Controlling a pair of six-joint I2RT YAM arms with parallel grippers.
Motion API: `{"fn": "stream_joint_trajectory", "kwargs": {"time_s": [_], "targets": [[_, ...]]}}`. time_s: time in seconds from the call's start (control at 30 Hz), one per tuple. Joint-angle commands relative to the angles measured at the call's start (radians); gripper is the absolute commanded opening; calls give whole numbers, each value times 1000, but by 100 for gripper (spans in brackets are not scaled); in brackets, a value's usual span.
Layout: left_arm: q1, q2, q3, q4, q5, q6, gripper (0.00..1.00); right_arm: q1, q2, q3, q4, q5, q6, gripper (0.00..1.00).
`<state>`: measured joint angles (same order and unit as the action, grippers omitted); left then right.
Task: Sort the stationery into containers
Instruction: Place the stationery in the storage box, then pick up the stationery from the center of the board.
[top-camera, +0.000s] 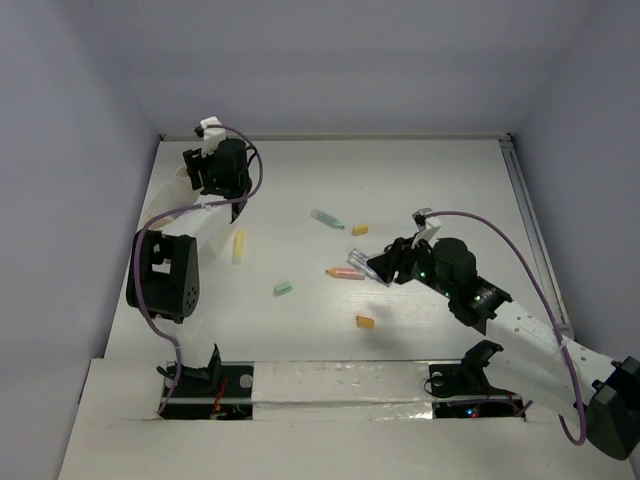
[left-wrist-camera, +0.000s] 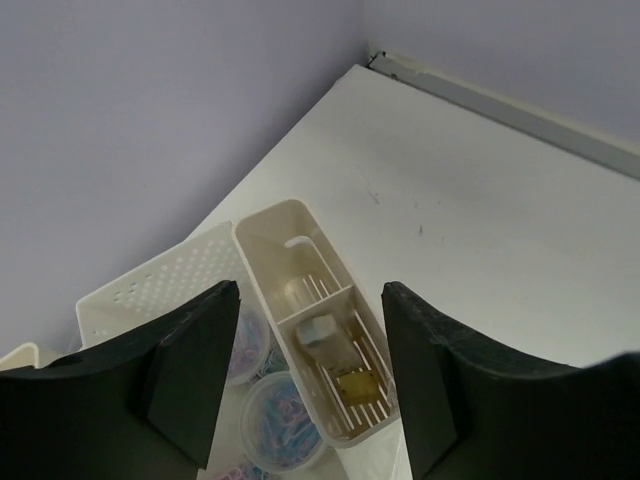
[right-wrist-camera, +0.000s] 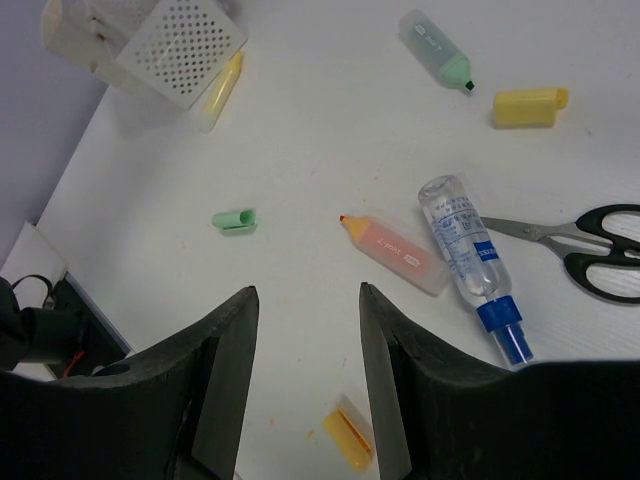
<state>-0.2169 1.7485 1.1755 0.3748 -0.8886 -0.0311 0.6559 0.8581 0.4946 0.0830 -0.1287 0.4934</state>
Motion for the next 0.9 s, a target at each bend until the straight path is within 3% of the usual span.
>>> {"fn": "stream_joint_trajectory", "kwargs": {"time_s": [0.0, 0.23, 0.47, 0.57, 0.77, 0.83, 0.87], "targets": [[-7, -89, 19, 19, 0, -15, 58, 7, 2, 1, 61, -8, -7, 51], [-64, -167, 117, -88, 94, -78, 58, 7, 7, 2, 52, 18, -12, 51], [-196, -234, 309, -373, 327, -182, 57, 7, 33, 25, -20, 95, -32, 45], [-254, -302, 294, -457, 440, -211, 57, 7, 51, 35, -45, 121, -32, 44], [-283, -478, 116, -493, 678, -294, 58, 7, 111, 59, -115, 173, -24, 44], [-283, -530, 49, -501, 760, -306, 58, -2, 136, 70, -143, 201, -19, 49], [-283, -544, 5, -505, 787, -309, 59, -2, 143, 71, -170, 213, -16, 56]]}}
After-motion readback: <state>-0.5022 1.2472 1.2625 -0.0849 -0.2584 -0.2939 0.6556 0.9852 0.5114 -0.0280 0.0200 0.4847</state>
